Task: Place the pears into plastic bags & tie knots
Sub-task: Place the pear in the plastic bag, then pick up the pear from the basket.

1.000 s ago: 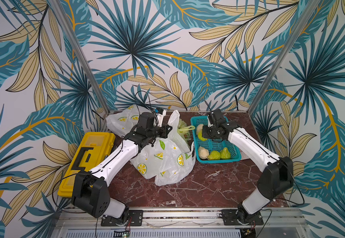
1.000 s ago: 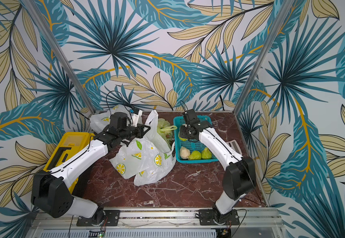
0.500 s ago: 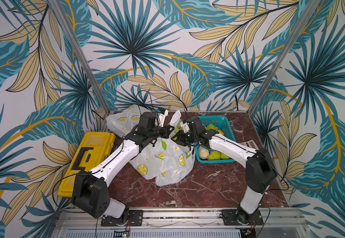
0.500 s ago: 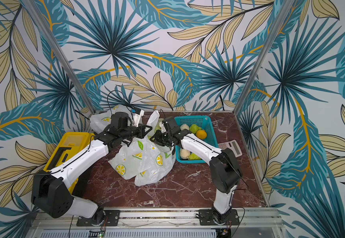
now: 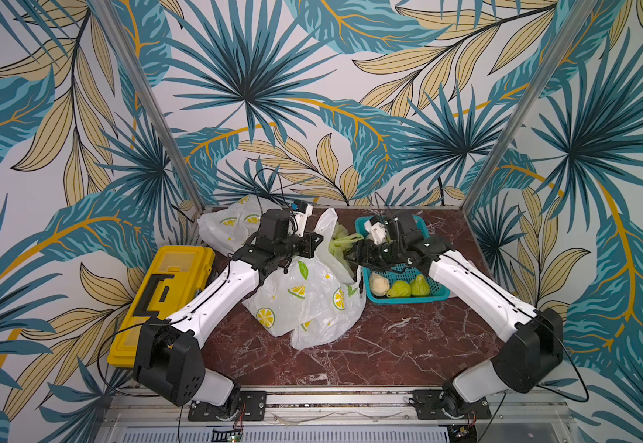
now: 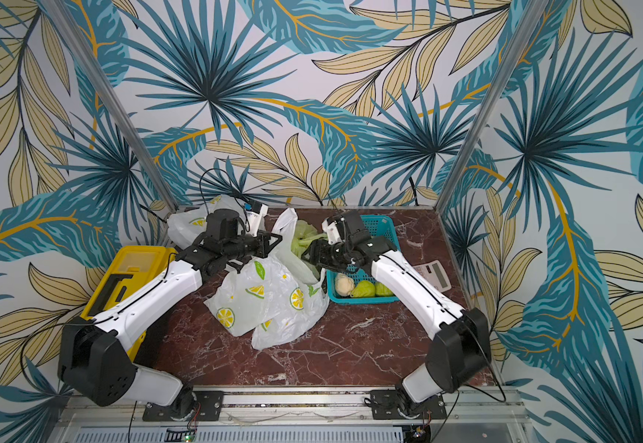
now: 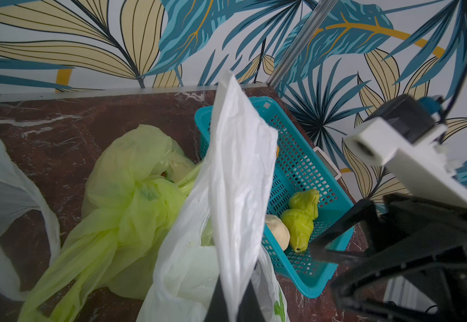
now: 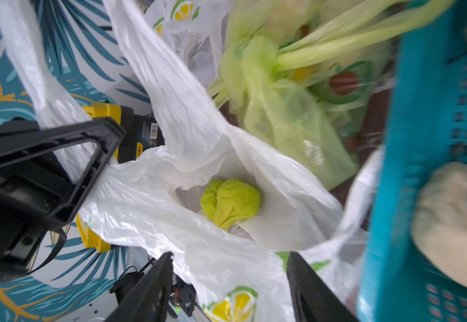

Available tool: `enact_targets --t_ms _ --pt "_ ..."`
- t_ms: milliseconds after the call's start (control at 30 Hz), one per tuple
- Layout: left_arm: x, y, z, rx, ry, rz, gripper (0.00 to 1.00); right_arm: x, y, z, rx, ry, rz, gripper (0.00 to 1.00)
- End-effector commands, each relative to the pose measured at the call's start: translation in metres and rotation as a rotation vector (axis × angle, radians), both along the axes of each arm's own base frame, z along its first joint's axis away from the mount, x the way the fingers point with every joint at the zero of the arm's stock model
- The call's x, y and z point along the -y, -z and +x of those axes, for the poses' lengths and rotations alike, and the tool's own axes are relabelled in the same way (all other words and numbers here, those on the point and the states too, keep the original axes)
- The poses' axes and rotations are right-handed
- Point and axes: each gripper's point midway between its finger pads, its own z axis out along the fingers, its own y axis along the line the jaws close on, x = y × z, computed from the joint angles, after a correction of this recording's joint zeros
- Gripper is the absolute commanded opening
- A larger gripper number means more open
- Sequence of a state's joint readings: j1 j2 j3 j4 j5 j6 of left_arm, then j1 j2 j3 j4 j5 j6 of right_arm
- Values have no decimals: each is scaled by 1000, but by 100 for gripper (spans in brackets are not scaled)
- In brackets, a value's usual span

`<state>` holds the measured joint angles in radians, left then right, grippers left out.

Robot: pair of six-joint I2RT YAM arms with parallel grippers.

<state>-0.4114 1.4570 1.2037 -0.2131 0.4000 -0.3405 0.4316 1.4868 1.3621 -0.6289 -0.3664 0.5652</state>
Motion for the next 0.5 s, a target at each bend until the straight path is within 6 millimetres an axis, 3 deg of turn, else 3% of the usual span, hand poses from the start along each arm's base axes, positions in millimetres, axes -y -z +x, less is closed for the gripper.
enact_targets --t_ms 0,67,133,300,467 --pt "-3 -12 -2 44 2 -7 3 70 67 -24 -125 31 -369 67" --pt "-2 -12 -2 41 7 -10 3 93 81 -26 -168 30 -527 67" --pt "-2 -12 -3 40 10 -11 3 102 93 -26 -193 7 -606 67" --pt "-1 -13 -4 39 14 -16 3 101 113 -15 -199 -17 -642 68" --pt "2 -11 -4 29 22 -21 3 94 139 7 -212 -30 -685 75"
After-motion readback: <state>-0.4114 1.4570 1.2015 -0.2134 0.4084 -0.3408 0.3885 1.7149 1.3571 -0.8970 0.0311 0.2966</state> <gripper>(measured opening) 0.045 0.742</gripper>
